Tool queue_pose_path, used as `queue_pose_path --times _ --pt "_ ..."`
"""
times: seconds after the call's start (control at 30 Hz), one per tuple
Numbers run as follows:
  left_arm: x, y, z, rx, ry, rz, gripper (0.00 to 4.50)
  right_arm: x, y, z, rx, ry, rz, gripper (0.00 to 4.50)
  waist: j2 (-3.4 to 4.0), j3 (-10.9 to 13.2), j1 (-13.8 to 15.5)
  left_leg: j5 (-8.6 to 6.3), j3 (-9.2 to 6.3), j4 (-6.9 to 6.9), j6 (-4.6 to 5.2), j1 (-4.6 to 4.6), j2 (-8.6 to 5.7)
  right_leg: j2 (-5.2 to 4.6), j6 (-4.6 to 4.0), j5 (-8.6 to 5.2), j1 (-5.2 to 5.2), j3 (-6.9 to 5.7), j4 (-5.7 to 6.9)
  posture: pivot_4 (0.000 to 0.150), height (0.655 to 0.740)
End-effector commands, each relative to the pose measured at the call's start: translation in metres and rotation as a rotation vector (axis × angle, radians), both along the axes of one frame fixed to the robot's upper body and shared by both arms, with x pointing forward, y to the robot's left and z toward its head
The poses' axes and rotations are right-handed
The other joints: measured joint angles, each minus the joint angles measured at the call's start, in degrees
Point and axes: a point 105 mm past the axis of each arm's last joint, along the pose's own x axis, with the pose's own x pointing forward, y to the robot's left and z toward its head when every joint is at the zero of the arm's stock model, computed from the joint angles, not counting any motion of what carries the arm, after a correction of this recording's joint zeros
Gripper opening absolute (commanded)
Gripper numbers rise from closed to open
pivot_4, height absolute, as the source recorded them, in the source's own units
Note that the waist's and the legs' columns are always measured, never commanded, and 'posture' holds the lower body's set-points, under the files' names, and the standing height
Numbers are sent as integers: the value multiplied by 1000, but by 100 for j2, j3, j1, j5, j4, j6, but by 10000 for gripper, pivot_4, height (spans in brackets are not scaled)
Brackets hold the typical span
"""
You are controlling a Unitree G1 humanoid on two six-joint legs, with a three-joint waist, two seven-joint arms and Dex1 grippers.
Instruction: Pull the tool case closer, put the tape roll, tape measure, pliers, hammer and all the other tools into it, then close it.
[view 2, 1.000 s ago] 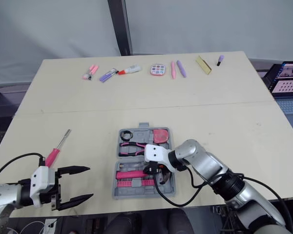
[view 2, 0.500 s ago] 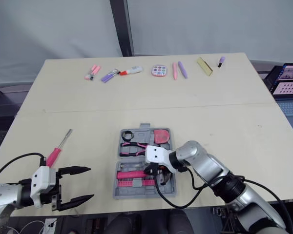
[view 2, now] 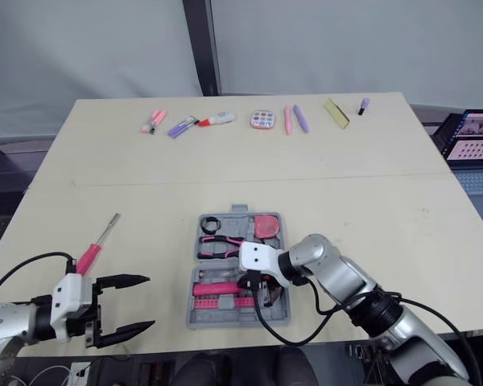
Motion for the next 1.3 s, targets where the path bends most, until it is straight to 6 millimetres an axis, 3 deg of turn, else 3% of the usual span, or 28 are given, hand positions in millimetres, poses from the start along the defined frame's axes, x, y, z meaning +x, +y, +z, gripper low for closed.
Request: queue_pose_path --times 0.03,0.37,0.63,0.83,0.97,1.03,1.1,1.3 --pt "0 0 9 -3 -31 0 45000 -5 -25 -47 -183 93 -89 93 -6 -11 0 0 0 -1 0 1 0 0 0 0 3 0 -3 1500 7400" --pt "1 1 9 -1 -33 1 45000 -4 -30 -58 -226 101 -111 93 -13 -38 0 -1 -2 -19 -3 42 1 0 -2 -1 22 0 -23 1500 7400" --pt "2 0 9 -3 -38 0 45000 -5 -32 -61 -226 111 -123 93 -6 -36 4 -4 -10 -39 -7 93 3 4 -10 -6 107 2 -77 1500 7400" --pt "4 -1 9 -32 -42 19 45000 3 -14 -26 -52 70 -152 93 -1 -31 3 -4 -10 -39 -8 90 4 5 -10 -6 109 2 -78 1500 7400" --pt "10 -2 12 -74 -39 46 45000 10 -9 31 116 4 -181 93 34 13 13 -4 -8 -37 -8 73 2 5 -10 -6 99 4 -82 1500 7400" --pt "10 -2 12 -84 -33 59 45000 9 -19 54 160 -25 -201 93 52 35 29 -4 -9 -25 -7 37 0 5 -10 -5 77 5 -84 1500 7400" --pt "11 1 11 -76 -41 82 45000 3 -31 63 172 -28 -214 93 49 35 27 -3 -8 -8 -6 -21 -3 5 -7 -3 14 7 -67 1500 7400" --pt "4 9 3 -48 -19 133 45000 -21 -79 61 175 -8 -281 93 45 44 85 -6 0 -17 -1 -28 -3 4 -6 -3 6 -1 -68 1500 7400"
